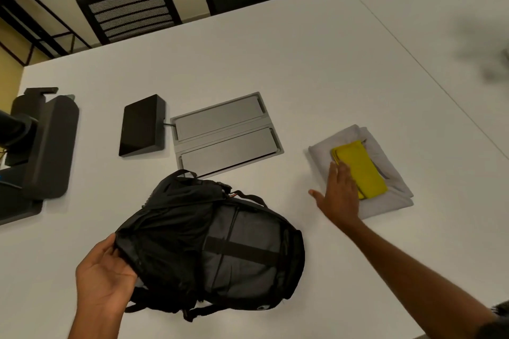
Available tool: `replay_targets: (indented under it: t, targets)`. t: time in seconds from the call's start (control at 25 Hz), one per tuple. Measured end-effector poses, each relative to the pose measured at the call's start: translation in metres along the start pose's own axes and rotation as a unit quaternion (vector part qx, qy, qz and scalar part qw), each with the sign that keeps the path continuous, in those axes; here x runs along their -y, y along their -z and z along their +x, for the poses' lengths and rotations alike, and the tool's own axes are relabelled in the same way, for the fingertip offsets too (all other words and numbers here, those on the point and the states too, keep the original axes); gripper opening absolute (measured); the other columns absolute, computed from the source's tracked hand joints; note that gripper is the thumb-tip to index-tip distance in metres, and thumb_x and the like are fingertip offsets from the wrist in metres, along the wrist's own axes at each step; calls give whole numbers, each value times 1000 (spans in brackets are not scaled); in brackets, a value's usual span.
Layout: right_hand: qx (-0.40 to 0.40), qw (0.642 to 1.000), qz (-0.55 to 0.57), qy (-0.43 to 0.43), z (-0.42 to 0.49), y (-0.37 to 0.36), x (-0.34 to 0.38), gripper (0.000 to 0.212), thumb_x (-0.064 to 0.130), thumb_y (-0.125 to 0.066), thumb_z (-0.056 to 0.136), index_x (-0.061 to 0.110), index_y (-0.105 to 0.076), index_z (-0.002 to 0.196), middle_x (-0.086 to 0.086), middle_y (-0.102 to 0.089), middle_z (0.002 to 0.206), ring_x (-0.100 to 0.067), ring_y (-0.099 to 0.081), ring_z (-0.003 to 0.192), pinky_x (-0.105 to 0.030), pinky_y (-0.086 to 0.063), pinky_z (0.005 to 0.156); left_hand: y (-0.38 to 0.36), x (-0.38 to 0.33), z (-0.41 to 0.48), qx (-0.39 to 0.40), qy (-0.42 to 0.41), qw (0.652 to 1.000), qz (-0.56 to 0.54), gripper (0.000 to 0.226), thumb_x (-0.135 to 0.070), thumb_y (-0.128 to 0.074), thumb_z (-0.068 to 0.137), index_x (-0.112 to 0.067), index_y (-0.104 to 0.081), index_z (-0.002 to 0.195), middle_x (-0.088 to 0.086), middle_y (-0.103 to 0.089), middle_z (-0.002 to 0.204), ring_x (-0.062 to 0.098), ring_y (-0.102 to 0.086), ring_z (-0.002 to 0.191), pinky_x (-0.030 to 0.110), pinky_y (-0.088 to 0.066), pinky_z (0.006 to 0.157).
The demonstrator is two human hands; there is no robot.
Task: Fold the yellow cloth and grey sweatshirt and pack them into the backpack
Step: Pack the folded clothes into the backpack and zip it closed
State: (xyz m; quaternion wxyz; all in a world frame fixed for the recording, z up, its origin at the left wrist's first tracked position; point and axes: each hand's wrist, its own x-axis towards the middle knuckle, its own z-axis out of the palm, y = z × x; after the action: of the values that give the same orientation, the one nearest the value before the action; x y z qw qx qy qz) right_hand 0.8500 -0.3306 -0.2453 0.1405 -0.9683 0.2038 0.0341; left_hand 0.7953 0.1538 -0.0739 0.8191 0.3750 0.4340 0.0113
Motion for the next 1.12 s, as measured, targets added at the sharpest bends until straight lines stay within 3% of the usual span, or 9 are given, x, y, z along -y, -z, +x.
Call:
replay_targets:
  t: [0.2,0.32,0.48,0.6,0.68,0.72,0.92,1.0,1.12]
  targets:
    - [79,989,-18,-127,64,-24,-24,150,77,-80,71,-3,5,165,-29,5,174,-44,3,162,-63,-12,129,-2,2,0,3,-3,1000,25,48,-19,-57,102,-12,-60,149,6,-72,141,24,-72,126,36,-59,104]
    - [86,984,-36,-150,72,-44,-24,153,75,-83,67,-6,4,164,-33,6,172,-47,2,161,-63,-9,128,-5,3,1,8,5,999,34,44,-21,-53,106,-12,-61,148,6,-73,140,24,-72,126,39,-61,101]
    - [71,984,-76,-143,75,-59,-26,99,26,-80,88,-14,-22,159,-44,-24,162,-58,-28,152,-71,-33,118,-5,5,4,24,9,999,24,50,-19,-57,102,-10,-59,150,7,-72,141,25,-72,127,38,-60,97]
    - [83,985,-82,-128,77,-52,-35,67,5,-64,96,-18,-35,152,-46,-38,154,-62,-41,143,-71,-40,112,-9,7,1,36,11,999,34,80,-19,-82,71,-9,-60,148,9,-73,139,26,-72,126,39,-58,99]
    - [84,990,-57,-98,73,-41,-41,57,2,-57,99,-16,-39,150,-45,-41,152,-60,-43,142,-66,-41,113,-12,10,-2,46,8,998,36,98,-23,-88,55,-9,-61,147,9,-73,138,26,-73,125,40,-57,101]
    - [70,994,-40,-77,69,-37,-44,54,2,-57,97,-15,-43,147,-44,-45,150,-58,-46,140,-64,-43,111,-12,11,-3,49,4,998,34,98,-23,-88,56,-8,-60,149,9,-73,138,26,-73,125,41,-56,102]
    - [18,998,50,18,30,-10,-48,42,7,-68,90,-6,-58,128,-30,-66,118,-49,-66,109,-52,-54,84,-17,18,-11,39,2,999,9,54,-17,-60,100,-7,-57,153,10,-73,138,27,-74,120,42,-59,99]
    - [11,995,87,38,18,6,-40,40,10,-70,91,-2,-61,128,-24,-71,104,-45,-68,97,-46,-52,78,-21,20,-18,47,5,999,7,49,-18,-58,103,-7,-59,150,9,-77,128,28,-73,122,41,-60,97]
    - [23,989,132,69,1,39,-21,22,16,-66,91,11,-60,112,-10,-68,80,-38,-66,78,-39,-45,65,-26,23,-26,48,8,999,4,47,-17,-60,102,-6,-61,148,11,-76,127,30,-68,129,41,-61,96]
